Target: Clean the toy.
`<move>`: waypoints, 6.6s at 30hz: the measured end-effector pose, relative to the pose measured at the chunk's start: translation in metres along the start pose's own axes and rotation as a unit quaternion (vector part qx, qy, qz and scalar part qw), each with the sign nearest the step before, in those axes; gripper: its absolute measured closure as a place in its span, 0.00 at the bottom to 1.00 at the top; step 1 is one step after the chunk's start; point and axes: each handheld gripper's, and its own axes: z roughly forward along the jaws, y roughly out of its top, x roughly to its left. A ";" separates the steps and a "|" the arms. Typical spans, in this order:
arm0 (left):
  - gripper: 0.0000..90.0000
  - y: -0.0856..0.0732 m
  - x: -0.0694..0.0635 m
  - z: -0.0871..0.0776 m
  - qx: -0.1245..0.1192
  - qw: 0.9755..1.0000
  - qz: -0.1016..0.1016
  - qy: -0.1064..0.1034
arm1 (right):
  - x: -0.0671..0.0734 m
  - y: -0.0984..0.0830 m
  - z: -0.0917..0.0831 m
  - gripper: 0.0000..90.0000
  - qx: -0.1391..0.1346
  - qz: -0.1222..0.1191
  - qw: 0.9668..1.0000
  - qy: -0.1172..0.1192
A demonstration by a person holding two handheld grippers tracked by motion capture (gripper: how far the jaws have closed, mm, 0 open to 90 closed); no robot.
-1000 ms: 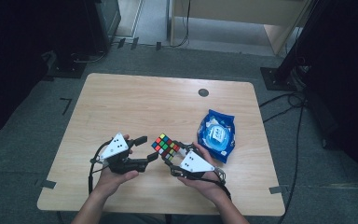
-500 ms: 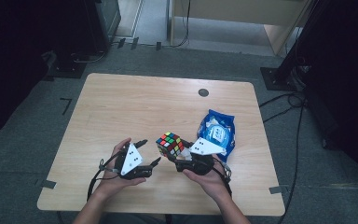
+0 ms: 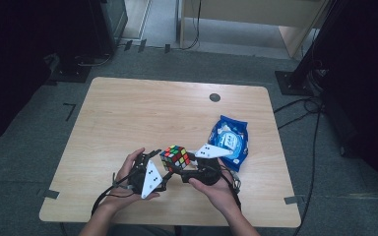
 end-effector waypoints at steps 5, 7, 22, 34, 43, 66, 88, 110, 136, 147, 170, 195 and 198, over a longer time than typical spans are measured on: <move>0.25 0.000 -0.004 0.000 -0.003 1.000 0.012 -0.009 | 0.000 -0.001 0.005 0.39 0.019 0.007 1.000 0.013; 0.25 0.000 -0.004 0.000 -0.005 1.000 0.011 -0.012 | 0.000 -0.001 0.006 0.39 0.023 0.015 0.999 0.019; 0.38 0.001 -0.012 0.000 -0.017 0.999 0.025 -0.019 | 0.000 0.001 0.006 0.38 0.037 0.054 0.998 0.024; 0.38 -0.015 0.027 -0.006 -0.010 0.995 -0.099 0.001 | -0.015 0.004 -0.015 0.38 -0.053 0.038 0.998 -0.015; 0.38 -0.017 0.032 -0.006 -0.011 0.991 -0.131 0.003 | -0.041 -0.031 0.016 0.52 -0.013 0.073 0.986 -0.146; 0.38 -0.019 0.024 -0.002 -0.010 0.990 -0.140 -0.030 | -0.038 -0.040 0.026 0.97 0.009 0.019 0.987 -0.160; 0.38 -0.001 0.001 -0.005 -0.048 0.989 -0.114 -0.083 | 0.020 -0.003 -0.005 0.97 -0.124 -0.061 0.990 -0.004; 0.38 -0.001 0.011 -0.010 -0.054 0.986 -0.138 -0.078 | 0.031 -0.004 -0.009 0.96 -0.147 -0.036 0.988 0.019; 0.38 -0.014 0.030 -0.010 -0.041 0.983 -0.168 -0.054 | -0.040 -0.015 -0.015 0.53 -0.119 0.036 0.985 -0.117; 0.38 -0.009 0.023 -0.008 -0.044 0.984 -0.163 -0.055 | 0.008 0.000 -0.001 0.19 -0.122 0.084 0.989 0.004; 0.31 -0.004 0.011 -0.005 -0.056 0.983 -0.143 -0.103 | -0.001 -0.008 0.003 0.38 -0.084 0.163 0.983 -0.005; 0.26 -0.004 0.006 -0.006 -0.038 0.995 -0.071 -0.058 | -0.004 0.002 -0.003 0.38 -0.042 0.158 0.986 0.023; 0.26 -0.003 0.004 -0.006 -0.038 0.996 -0.067 -0.056 | -0.004 0.002 -0.003 0.38 -0.039 0.159 0.986 0.022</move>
